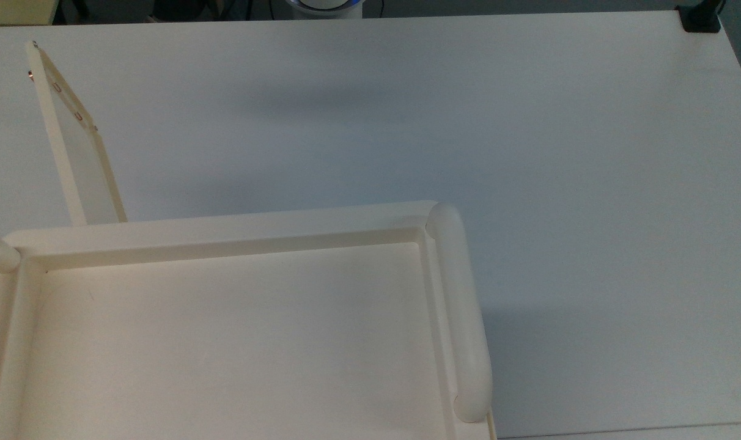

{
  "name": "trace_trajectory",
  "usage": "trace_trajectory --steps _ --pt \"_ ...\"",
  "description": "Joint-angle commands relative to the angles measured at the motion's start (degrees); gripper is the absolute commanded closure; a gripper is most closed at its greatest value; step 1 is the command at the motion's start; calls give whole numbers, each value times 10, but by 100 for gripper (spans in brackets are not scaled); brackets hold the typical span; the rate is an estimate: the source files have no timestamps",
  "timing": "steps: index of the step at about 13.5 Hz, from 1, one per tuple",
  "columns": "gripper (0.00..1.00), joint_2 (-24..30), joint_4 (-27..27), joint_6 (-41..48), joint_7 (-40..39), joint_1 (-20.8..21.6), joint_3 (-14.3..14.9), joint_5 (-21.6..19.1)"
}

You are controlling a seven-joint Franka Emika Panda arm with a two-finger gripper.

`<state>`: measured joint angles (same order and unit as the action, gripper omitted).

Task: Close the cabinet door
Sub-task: 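Move the gripper toward the open cream cabinet door's edge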

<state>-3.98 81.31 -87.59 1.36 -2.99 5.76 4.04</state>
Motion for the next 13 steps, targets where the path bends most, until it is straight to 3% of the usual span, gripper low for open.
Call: trace_trajectory --steps 1,13 --pt "0 3 6 8 -7 3 -2 -20" --pt "0 -6 13 4 -6 4 -4 -21"
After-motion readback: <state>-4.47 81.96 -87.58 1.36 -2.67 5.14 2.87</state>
